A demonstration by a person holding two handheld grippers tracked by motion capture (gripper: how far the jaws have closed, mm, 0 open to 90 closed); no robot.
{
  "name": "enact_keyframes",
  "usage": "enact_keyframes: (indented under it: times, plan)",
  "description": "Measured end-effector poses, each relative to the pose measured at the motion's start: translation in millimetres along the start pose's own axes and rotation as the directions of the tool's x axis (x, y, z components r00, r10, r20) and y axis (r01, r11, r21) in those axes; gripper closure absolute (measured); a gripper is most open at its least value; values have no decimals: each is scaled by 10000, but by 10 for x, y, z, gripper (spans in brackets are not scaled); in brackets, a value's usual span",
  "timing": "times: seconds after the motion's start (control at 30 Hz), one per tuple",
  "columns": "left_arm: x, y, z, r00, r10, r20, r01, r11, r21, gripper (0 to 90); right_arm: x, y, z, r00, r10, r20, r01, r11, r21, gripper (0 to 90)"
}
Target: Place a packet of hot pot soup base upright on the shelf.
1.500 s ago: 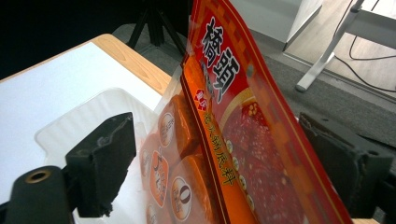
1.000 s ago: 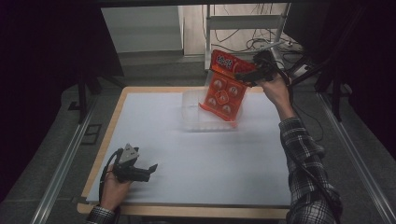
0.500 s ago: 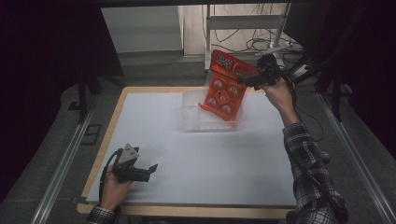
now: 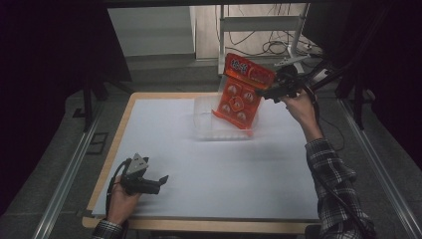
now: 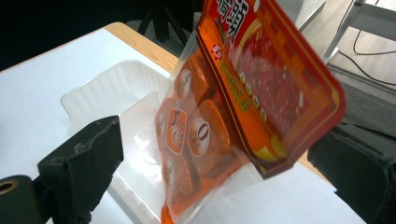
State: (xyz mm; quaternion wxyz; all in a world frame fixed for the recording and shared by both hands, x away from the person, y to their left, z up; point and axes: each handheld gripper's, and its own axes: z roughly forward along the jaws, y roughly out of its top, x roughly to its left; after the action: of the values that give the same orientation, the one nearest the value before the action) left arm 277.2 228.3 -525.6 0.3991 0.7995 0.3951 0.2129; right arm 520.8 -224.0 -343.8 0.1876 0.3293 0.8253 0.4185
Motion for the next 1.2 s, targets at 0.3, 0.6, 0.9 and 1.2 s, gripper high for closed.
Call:
enact_keyframes:
  times: [0.3,0.6,0.9,1.2]
  plan:
    - [-7,-2,8,10000,48,-12,-48,10000,14,10,10,-102,-62,9998,168,118,-168,9999,33,11]
    - [-13,-1,12,9999,124,-22,-124,9999,42,8,83,-187,-156,9990,415,164,-414,9991,-28,0]
    - [-16,-1,15,9999,139,-25,-139,9999,68,7,179,-315,-207,9992,402,-86,-403,9991,-113,0]
    - [-20,-1,17,9999,165,-6,-165,9998,86,7,307,-419,-225,9996,268,-60,-269,9995,-144,8]
